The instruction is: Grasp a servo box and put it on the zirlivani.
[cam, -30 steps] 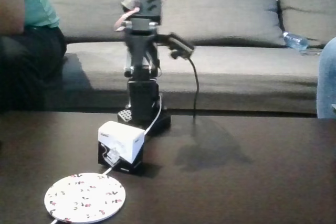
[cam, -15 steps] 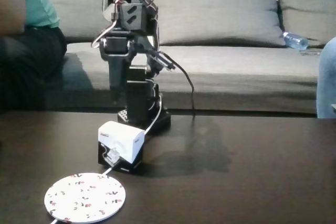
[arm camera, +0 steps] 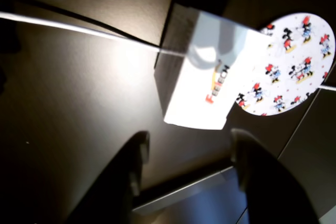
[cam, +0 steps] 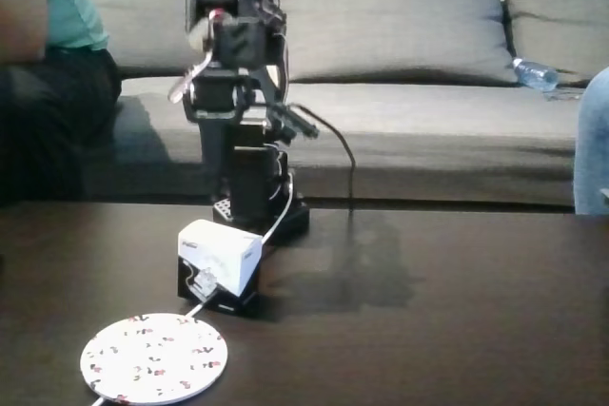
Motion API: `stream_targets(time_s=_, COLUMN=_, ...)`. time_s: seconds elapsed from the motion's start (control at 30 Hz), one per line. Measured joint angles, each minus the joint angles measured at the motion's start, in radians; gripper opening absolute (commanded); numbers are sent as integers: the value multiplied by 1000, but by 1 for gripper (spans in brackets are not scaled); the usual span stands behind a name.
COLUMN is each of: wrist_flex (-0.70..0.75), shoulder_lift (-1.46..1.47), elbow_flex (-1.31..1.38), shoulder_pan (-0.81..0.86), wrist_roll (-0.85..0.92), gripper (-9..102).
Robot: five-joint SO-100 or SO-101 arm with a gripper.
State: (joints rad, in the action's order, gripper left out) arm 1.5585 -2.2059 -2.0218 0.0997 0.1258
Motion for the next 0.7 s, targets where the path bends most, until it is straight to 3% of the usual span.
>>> stream_targets(time_s=0.27, wrist_flex=-6, shoulder_lift=0, elbow_flex=-2, shoulder_pan=-12, wrist_roll=0, gripper=26)
stream_targets(time_s=0.7, wrist_flex=-6, shoulder_lift=0, elbow_flex=15, shoulder_pan=21, wrist_roll=38, gripper=28)
